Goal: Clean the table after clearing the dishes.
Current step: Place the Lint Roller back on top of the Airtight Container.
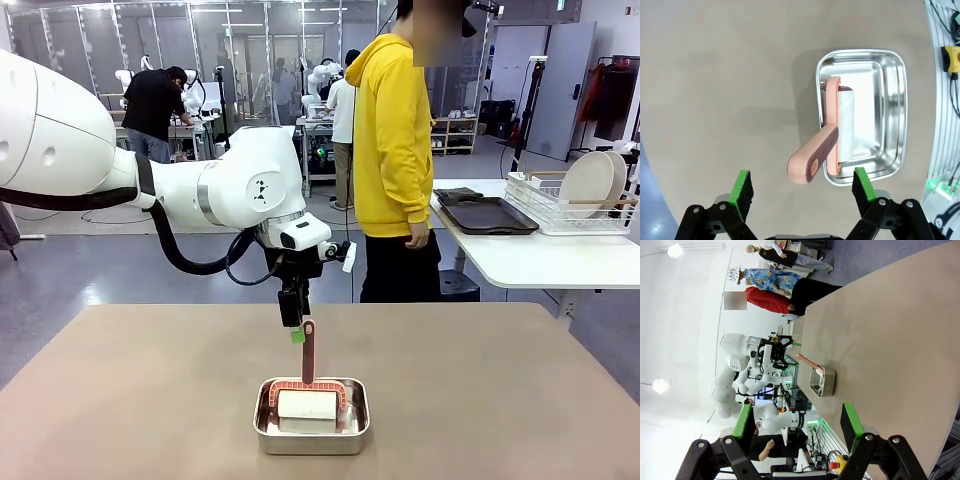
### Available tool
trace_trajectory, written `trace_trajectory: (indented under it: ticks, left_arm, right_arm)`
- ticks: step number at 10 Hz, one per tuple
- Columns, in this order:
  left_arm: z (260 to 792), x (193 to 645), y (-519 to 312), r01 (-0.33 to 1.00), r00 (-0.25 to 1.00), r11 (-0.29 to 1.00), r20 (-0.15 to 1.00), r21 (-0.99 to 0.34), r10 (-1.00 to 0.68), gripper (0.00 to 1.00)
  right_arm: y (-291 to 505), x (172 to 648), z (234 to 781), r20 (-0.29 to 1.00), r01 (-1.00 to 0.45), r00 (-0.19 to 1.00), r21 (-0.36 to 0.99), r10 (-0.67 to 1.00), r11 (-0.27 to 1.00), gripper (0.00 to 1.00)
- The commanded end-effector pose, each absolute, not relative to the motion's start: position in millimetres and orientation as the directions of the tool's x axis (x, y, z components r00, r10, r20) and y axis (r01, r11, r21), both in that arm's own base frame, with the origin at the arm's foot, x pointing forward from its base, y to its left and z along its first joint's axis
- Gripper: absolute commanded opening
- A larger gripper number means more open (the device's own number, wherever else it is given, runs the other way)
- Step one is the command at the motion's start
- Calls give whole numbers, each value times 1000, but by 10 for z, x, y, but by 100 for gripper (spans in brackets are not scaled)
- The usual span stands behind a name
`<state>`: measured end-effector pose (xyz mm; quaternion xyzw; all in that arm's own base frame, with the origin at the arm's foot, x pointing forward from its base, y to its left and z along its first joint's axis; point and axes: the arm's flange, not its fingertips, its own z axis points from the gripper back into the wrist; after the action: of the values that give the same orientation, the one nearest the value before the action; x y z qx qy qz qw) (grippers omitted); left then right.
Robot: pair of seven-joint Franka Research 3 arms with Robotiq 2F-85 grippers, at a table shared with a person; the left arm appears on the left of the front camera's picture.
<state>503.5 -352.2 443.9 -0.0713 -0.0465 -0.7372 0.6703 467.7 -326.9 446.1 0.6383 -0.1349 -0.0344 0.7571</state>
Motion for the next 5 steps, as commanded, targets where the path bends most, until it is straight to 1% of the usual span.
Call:
trace_trajectory:
  ticks: [1, 3, 4, 5]
  left_arm:
    - [4454, 5036, -3506, 995, -88, -94, 167, -25, -982, 100]
    - [4454, 5036, -3506, 995, -88, -94, 167, -25, -982, 100]
    - [4438, 5035, -3522, 995, -91, -97, 167, -27, -982, 97]
    - [4628, 5091, -3478, 997, -23, -34, 178, -62, -984, 100]
  right_arm:
    - [-3211, 4625, 4488, 161, -123, 960, 978, -231, 172, 87]
    - [-3211, 4625, 4488, 161, -123, 960, 978, -231, 172, 87]
    - [-3211, 4625, 4488, 161, -123, 960, 978, -231, 172, 87]
    - [-3211, 4625, 4488, 161, -123, 960, 978, -231, 172, 87]
